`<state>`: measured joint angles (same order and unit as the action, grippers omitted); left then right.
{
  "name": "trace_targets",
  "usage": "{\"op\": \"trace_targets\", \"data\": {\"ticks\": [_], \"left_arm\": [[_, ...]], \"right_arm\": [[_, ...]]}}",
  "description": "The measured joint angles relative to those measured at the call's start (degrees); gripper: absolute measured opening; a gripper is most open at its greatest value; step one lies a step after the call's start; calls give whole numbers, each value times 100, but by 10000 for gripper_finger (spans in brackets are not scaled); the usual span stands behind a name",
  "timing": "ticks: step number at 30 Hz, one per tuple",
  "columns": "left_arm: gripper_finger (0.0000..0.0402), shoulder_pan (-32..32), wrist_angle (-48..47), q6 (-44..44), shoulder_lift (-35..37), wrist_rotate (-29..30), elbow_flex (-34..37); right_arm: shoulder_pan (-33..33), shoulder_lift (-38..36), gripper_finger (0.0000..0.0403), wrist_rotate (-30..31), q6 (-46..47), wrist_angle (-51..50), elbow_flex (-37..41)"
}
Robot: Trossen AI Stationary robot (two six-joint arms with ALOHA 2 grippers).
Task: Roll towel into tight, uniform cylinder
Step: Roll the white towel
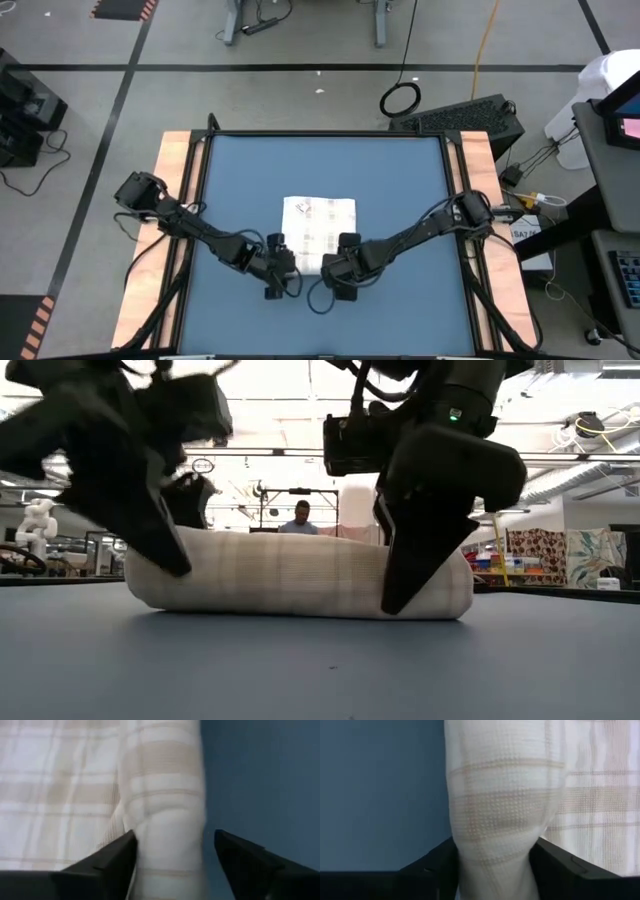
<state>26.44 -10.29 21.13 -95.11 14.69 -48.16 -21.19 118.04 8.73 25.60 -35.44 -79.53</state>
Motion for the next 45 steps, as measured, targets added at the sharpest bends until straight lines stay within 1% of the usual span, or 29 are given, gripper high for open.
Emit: {"op": "trace_targets", "data": {"ticks": [2, 5, 6, 9, 12, 16, 18, 24, 27, 29, 32, 37, 41, 43, 45], "left_arm": [[291, 80, -1, -99, 108, 109, -16], [314, 247, -171, -226, 367, 378, -56], [319, 311, -180, -257, 461, 481, -70], [324, 532, -209, -360, 684, 909, -79], [324, 753, -105, -397, 709, 1439, -79], [325, 927, -61, -355, 414, 2051, -79], [325, 970, -90, -361, 228, 2257, -75], [325, 970, -2, -233, -261, 2287, -74], [321, 957, 14, -202, -450, 2294, -74], [308, 953, 52, -203, -552, 2295, -74], [271, 951, 90, -203, -590, 2388, -74], [176, 953, 87, -197, -580, 2575, -74], [89, 824, 73, -197, -574, 2566, -74], [51, 708, 64, -205, -566, 2446, -74], [42, 579, 62, -283, -560, 2177, -80]], "right_arm": [[49, -32, 191, -94, 51, 1, 9], [142, -38, 166, -388, 71, 13, 13], [181, -37, 158, -527, 76, 11, 10], [260, -33, 138, -614, 59, -55, 11], [376, -33, 128, -814, -31, -85, 15], [572, -33, 127, -1160, -209, -74, 20], [667, -33, 126, -1315, -301, -46, 20], [853, -33, 126, -1722, -521, -9, 22], [909, -33, 126, -1761, -558, -5, 22], [926, -33, 126, -1822, -600, 0, 24], [961, -33, 125, -1880, -651, -10, 24], [964, -33, 125, -1752, -546, -24, 24], [936, -63, 126, -1672, -514, -27, 24], [893, -108, 128, -1607, -516, -25, 24], [841, -195, 137, -1476, -499, -65, 33]]}}
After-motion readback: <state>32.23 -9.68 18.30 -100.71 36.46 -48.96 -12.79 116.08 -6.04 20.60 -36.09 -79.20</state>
